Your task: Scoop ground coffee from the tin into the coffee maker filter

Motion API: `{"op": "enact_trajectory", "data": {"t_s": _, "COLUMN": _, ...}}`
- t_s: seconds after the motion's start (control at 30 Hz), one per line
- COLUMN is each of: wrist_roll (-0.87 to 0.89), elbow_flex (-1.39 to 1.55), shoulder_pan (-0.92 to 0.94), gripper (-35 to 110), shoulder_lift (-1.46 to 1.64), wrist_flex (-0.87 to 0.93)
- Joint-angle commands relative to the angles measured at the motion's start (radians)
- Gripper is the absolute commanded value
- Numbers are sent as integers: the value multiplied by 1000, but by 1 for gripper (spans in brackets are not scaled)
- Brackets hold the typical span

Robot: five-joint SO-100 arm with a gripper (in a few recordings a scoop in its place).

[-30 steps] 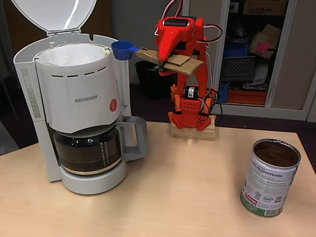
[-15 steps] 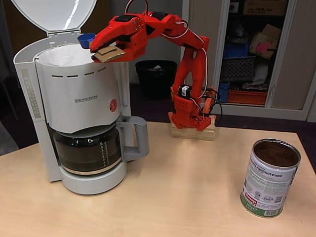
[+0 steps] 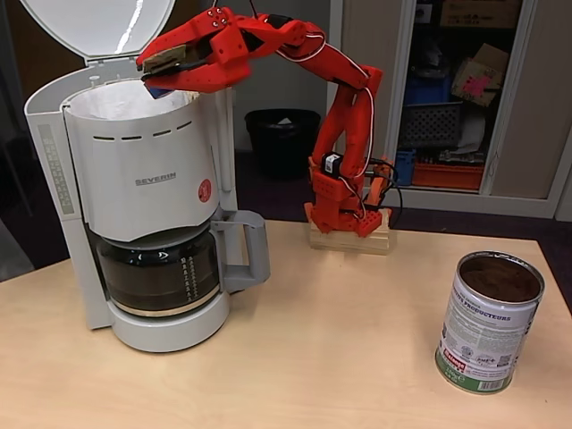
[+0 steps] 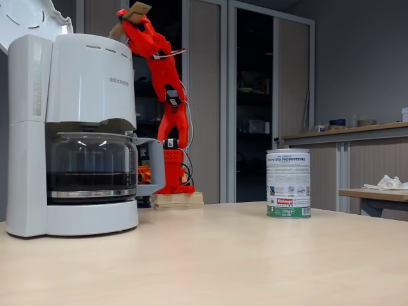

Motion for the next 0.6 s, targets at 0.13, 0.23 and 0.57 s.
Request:
{"op": "enact_trajectory", "data": {"t_s": 0.13, "wrist_roll": 288, "elbow_flex": -63, "shoulder_pan": 104, "gripper": 0, "shoulder_lift": -18, "wrist_flex": -74}}
{"op": "enact_trajectory", "data": {"t_s": 0.23, "wrist_roll": 344, "elbow_flex": -41, "shoulder_pan": 147, "gripper": 0, "shoulder_lift": -43, "wrist_flex": -172}}
{"op": "enact_trajectory", "data": {"t_s": 0.57, "wrist_roll": 586, "elbow_flex": 43, "shoulder_pan": 216, "gripper": 0, "shoulder_lift": -112, "wrist_flex": -581}}
